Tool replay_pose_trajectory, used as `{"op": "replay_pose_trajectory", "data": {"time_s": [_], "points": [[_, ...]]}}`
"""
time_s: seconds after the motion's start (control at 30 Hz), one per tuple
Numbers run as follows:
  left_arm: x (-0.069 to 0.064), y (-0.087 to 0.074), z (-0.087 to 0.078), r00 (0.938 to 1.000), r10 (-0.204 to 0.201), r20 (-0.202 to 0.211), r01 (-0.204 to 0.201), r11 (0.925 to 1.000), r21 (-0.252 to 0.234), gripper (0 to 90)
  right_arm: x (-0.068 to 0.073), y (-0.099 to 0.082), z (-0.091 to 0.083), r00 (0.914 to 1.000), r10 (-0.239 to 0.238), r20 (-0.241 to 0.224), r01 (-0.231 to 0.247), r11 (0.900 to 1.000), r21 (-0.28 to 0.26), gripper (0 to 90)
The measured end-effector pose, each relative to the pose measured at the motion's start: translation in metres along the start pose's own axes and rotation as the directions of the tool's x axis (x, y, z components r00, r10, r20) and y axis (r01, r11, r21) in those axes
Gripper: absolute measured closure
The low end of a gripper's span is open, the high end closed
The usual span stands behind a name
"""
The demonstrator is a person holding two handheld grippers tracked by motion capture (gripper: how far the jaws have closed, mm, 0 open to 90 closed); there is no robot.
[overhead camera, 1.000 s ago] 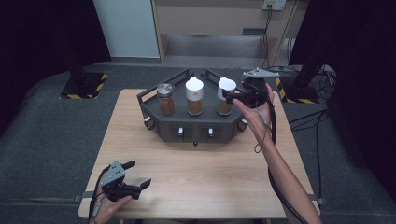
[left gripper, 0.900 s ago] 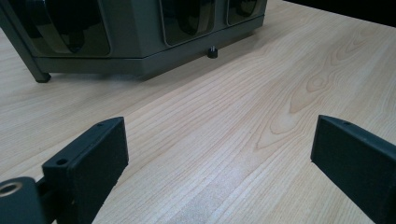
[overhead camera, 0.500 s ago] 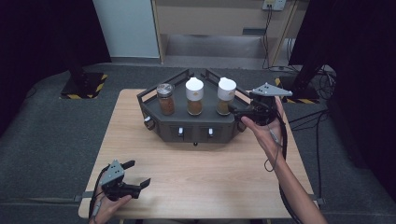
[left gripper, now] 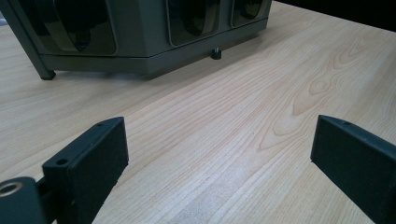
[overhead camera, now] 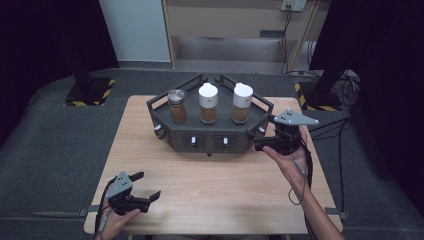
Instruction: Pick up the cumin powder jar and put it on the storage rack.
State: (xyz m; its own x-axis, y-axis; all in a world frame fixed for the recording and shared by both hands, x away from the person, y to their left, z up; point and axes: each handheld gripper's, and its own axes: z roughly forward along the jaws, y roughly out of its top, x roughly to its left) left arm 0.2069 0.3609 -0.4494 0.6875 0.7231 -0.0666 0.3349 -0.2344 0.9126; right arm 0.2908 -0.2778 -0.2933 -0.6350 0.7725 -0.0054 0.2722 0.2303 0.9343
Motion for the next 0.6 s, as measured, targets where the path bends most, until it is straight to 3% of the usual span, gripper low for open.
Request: {"op": "replay_pose_trajectory", "data": {"time_s": [0.27, 0.6], "points": [[0.0, 0.0, 0.0, 1.0, 0.0, 0.002, 0.0, 1.0, -0.003, 3.0, -0.003, -0.034, -0.012, 0.9999, 0.015, -0.006, -0.015, 0.9999, 0.004, 7.7], [0.0, -0.001, -0.001, 1.0, -0.002, 0.004, 0.002, 1.0, -0.006, 2.9, -0.005, -0.066, -0.032, 0.9995, -0.007, -0.031, 0.007, 0.9999, 0.014, 7.7]]}}
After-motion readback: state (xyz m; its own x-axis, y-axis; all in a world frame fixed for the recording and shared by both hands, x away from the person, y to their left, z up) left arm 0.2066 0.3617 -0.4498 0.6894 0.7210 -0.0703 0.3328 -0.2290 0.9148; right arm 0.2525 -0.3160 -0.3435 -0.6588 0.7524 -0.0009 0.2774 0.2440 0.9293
